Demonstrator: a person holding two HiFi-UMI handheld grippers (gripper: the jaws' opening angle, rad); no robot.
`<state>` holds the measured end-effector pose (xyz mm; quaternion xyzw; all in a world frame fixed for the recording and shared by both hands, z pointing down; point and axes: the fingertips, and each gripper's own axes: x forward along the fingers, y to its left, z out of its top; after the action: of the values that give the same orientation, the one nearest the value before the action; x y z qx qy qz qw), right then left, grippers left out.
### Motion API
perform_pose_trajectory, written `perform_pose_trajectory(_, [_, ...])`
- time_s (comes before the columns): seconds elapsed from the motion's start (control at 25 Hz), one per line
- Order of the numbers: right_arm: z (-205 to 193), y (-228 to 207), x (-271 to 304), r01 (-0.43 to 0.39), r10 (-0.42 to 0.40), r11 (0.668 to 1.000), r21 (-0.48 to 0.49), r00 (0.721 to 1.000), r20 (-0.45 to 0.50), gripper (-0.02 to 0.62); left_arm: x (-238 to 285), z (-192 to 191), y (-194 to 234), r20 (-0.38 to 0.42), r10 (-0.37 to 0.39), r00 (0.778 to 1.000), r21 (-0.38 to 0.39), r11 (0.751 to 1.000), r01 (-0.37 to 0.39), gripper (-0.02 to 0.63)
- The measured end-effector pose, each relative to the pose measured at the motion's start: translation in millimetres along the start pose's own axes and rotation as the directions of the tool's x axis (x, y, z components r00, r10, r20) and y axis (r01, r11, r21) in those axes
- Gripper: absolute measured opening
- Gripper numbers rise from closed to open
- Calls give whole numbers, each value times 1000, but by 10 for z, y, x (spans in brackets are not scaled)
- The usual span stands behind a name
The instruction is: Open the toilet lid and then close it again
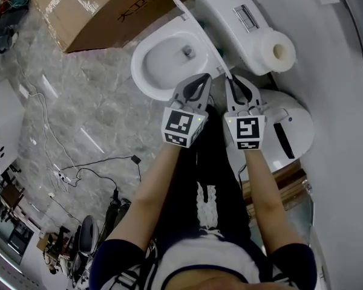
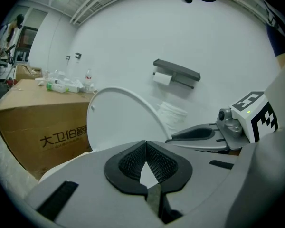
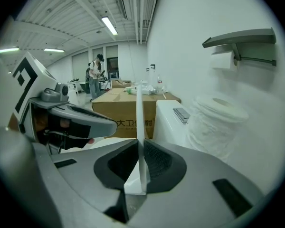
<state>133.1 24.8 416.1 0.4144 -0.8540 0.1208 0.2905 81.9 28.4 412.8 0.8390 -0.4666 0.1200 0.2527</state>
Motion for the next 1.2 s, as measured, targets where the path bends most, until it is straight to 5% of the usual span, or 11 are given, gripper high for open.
perform_pose_trajectory(1.2, [-117,792,70,-122,117,984,-126,992,-46,35,-525,-195,119,54,-4,999,-117,993,10,9])
